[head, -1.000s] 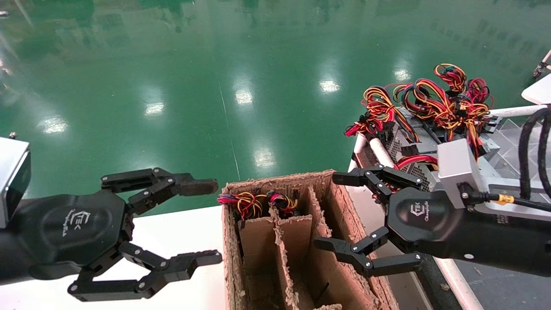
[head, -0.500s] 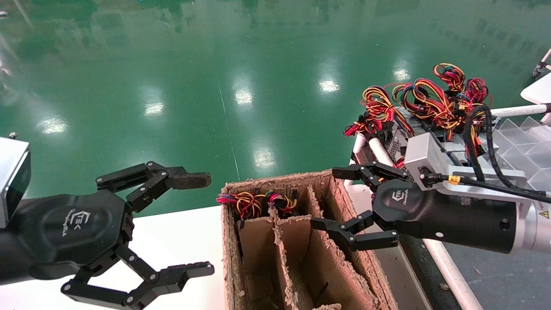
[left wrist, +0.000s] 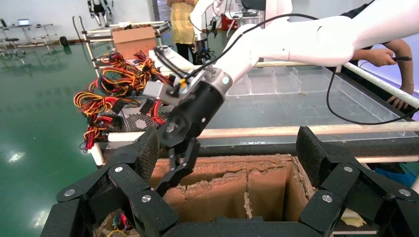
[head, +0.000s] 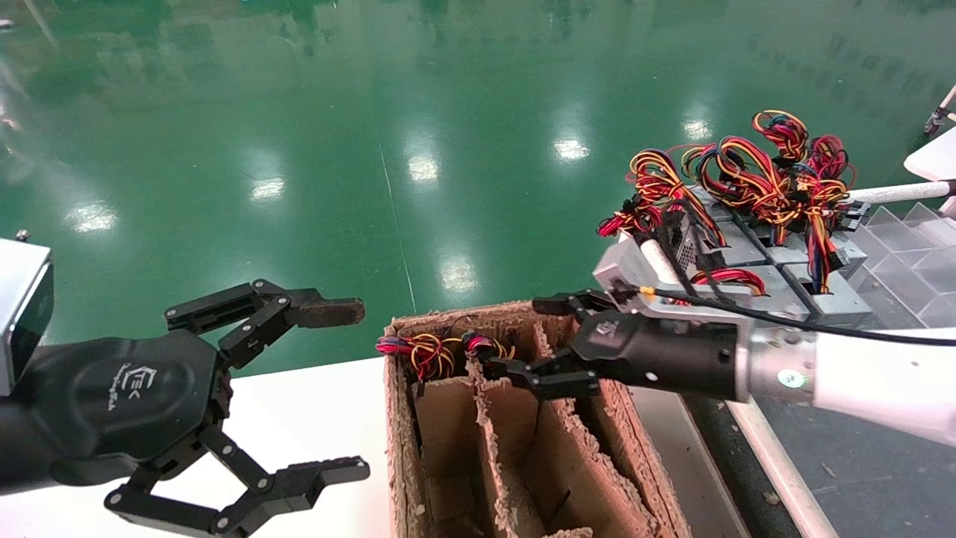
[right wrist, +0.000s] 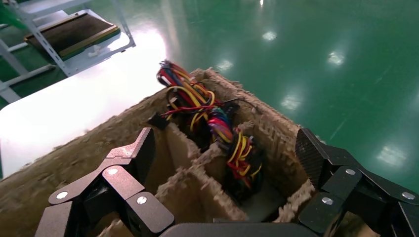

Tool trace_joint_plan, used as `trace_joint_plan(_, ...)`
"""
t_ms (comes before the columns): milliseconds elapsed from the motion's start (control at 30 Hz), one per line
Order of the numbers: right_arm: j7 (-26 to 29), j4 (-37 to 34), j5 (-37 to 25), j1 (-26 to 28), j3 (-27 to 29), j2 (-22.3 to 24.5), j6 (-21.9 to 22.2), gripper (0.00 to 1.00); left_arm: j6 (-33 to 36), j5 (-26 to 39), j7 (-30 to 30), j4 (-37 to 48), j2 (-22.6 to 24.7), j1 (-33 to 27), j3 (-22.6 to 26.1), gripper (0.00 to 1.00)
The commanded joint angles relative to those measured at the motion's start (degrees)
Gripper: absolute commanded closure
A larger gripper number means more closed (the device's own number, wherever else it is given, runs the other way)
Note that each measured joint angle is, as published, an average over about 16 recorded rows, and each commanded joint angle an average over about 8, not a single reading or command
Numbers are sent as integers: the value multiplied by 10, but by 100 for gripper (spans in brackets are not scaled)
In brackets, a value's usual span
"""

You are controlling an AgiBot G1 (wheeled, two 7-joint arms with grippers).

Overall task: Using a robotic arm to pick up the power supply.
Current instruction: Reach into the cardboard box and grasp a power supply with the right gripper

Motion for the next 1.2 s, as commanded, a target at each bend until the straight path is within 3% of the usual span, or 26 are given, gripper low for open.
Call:
trace_joint_plan(33,-13,-31,-5,11,-5,-18,-5,99,0,0,0,0,0,0,0,0)
trace_joint_plan(500,-109,-173,-18,51,-15,-81,-16,100,0,0,0,0,0,0,0,0)
trace_joint_plan(1200,-190,-273,-10,72,-8,-105,-29,100,0,0,0,0,0,0,0,0)
